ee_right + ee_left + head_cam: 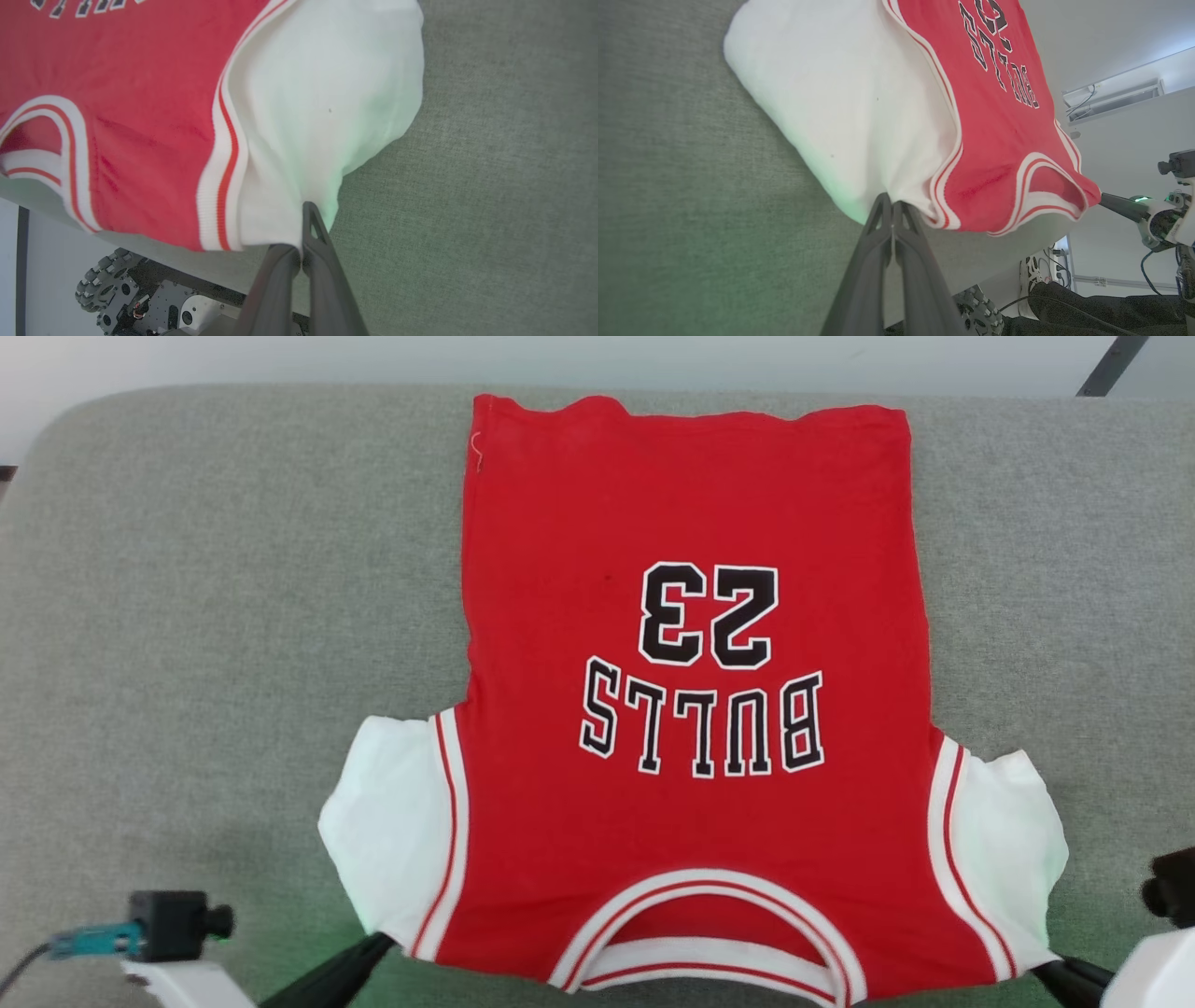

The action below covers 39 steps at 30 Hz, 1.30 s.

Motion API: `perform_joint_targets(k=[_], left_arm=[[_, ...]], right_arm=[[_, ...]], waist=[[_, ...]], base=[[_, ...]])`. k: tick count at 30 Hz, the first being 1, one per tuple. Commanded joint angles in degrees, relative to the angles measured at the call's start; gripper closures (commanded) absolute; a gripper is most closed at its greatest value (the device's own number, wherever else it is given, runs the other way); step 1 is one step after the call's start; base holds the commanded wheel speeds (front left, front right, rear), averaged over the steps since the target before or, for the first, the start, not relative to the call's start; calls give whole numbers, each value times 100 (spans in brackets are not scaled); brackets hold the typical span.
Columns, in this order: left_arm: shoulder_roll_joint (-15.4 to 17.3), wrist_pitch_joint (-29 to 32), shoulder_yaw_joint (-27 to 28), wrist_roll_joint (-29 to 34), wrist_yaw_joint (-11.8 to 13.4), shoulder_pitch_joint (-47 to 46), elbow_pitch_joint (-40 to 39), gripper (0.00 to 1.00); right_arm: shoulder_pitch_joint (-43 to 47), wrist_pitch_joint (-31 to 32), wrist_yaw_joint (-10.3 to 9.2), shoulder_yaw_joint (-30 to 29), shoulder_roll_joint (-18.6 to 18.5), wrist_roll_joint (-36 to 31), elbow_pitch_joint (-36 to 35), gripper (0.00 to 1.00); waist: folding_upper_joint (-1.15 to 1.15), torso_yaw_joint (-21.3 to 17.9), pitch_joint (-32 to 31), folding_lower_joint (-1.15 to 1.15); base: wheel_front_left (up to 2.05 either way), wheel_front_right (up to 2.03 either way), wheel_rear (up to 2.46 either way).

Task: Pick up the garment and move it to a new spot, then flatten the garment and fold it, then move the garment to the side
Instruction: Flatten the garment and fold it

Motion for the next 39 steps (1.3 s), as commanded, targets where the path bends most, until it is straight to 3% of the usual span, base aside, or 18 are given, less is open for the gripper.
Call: perform_joint_targets(k=[1,12,23,24,25,26,27,28,33,39], left_arm=[[-90,35,-3,32,11,-48,78,100],[-1004,279,-267,545,12,-403,1360,100],[-1518,251,-434,633,34,-488,2055,100],[-1528,249,-441,635,35,-489,2069,100],[-1533,233,-443,631,35,-486,2073,100],[-1536,217,-444,627,36,-484,2074,100],[-1536,217,-444,627,36,-484,2074,100],[-1512,202,-431,604,39,-476,2037,100],[-1472,124,-417,625,39,-426,1953,100],[-1437,42,-401,720,31,-424,1739,100]], right_arm=[[-94,-1,-6,88,-52,-15,97,100],[-560,-455,-6,1004,-464,-308,1511,100],[-853,-1305,-14,1597,-583,-506,2535,100],[-890,-1408,-15,1603,-582,-524,2547,97],[-938,-1486,-15,1611,-604,-541,2544,66],[-971,-1553,-15,1622,-632,-568,2528,44],[-971,-1553,-15,1622,-632,-568,2528,44],[-1027,-1694,-21,1580,-643,-566,2396,0],[-948,-1662,-26,1218,-657,-417,1893,0],[-980,-879,-5,469,-608,32,575,0]], waist=[[0,-7,-1,0],[0,28,86,0],[0,26,122,0],[0,13,125,0],[0,-4,127,0],[0,-18,128,0],[0,-18,128,0],[0,-57,132,0],[0,-121,135,0],[0,-89,166,0]], base=[[0,0,0],[0,0,0],[0,0,0],[0,0,0],[0,0,0],[0,0,0],[0,0,0],[0,0,0],[0,0,0],[0,0,0]])
